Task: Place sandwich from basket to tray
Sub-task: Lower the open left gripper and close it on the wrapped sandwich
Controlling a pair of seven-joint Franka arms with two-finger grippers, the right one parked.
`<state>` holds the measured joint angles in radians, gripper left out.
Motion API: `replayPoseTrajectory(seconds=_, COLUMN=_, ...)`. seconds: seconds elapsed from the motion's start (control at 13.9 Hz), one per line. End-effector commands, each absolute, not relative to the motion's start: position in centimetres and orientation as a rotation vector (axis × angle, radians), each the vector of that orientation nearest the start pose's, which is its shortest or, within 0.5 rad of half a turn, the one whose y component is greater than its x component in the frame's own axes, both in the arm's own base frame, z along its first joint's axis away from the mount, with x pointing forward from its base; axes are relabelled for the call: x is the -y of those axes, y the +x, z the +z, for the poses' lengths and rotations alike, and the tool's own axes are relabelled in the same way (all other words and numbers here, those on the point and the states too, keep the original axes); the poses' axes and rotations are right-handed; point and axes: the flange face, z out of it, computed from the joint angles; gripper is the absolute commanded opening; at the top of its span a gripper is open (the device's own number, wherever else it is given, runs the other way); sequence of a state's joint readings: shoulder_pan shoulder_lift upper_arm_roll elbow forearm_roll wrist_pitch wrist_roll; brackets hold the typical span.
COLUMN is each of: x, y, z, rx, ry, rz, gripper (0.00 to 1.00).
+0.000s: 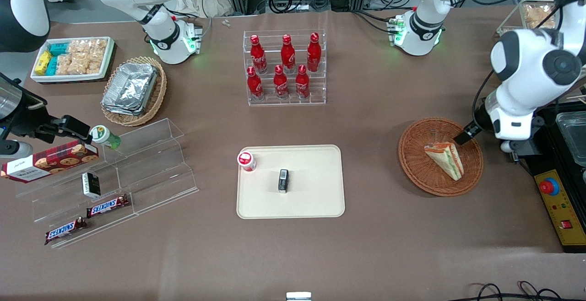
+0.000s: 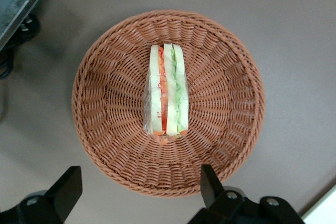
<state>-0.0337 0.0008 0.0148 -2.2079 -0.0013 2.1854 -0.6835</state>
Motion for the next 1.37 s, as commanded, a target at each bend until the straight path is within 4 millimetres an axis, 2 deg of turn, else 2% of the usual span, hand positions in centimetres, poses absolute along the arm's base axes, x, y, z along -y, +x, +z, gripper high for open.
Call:
replayPoseTrajectory(seconds=0.0, x=1.1, y=53.3, z=36.2, rx=0.984, ry=-2.988, rz=0.01, gripper=1.0)
replayPoseTrajectory(seconds=0.36, x=1.0, y=53.4, z=31.9, rx=0.908, ry=-3.013, rz=-0.01, gripper=1.0)
replayPoseTrajectory(seconds=1.08, x=0.9, y=54.1, z=25.1, rx=0.885, ry=-3.01, rz=0.018, gripper=1.0)
replayPoseTrajectory(seconds=1.29, x=0.7, y=54.2, z=24.2, rx=0.89, ry=-3.008, rz=0.018, gripper=0.91)
